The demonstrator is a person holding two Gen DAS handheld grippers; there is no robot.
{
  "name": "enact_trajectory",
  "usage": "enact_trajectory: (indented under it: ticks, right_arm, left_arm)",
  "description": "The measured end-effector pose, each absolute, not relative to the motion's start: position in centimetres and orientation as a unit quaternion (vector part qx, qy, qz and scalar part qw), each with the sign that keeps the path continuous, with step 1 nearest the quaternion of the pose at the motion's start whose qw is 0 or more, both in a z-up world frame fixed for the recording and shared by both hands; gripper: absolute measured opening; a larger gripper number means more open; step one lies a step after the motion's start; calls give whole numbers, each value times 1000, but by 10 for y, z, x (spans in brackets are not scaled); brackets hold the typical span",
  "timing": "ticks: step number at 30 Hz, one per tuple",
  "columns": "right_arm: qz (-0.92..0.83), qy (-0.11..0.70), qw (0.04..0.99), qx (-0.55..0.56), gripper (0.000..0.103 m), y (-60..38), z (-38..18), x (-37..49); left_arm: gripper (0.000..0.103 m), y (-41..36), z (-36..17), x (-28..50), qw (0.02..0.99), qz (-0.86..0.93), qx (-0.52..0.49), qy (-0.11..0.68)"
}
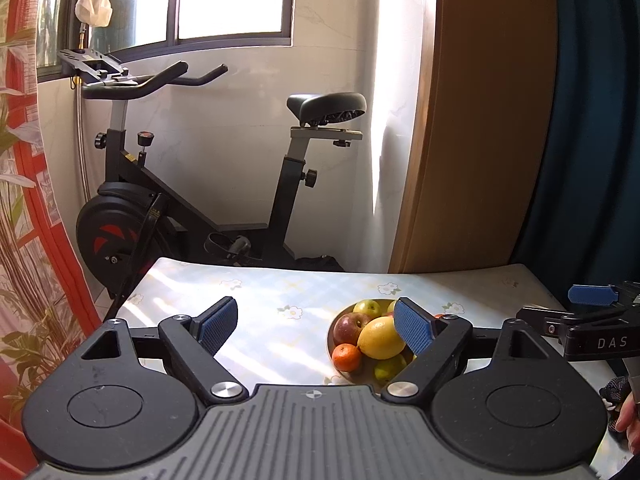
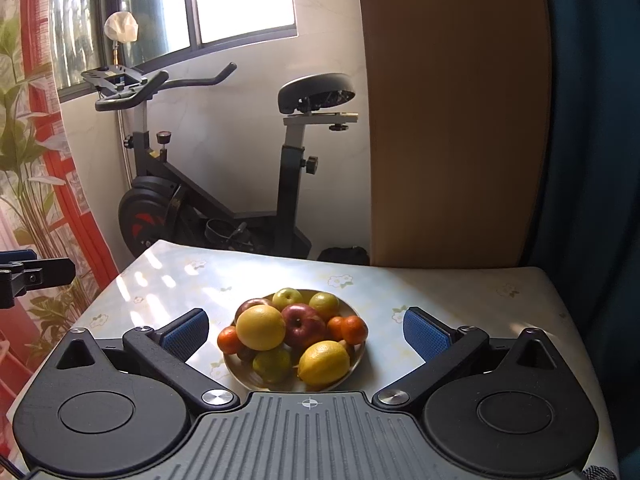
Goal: Organize fruits
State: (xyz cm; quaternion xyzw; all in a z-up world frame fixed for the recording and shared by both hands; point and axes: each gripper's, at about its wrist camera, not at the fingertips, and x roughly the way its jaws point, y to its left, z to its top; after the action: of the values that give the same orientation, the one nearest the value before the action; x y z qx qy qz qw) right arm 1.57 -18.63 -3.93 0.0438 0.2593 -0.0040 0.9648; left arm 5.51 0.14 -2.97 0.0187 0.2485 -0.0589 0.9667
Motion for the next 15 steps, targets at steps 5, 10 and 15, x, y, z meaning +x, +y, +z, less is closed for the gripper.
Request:
enact_trajectory:
  ticks: [5, 10, 15]
  right_arm:
    - [-5, 251, 967, 35, 103, -181, -31, 8]
    - [-4, 245, 969, 31, 103, -177, -26, 3]
    - [-6, 241, 970, 27, 103, -175, -22, -2]
  left_arm:
    - [87, 4, -27, 49, 968, -58, 8, 246]
    - [88, 2, -26, 46, 969, -52, 6, 241]
    - [89, -4, -24, 42, 973, -26, 28, 226]
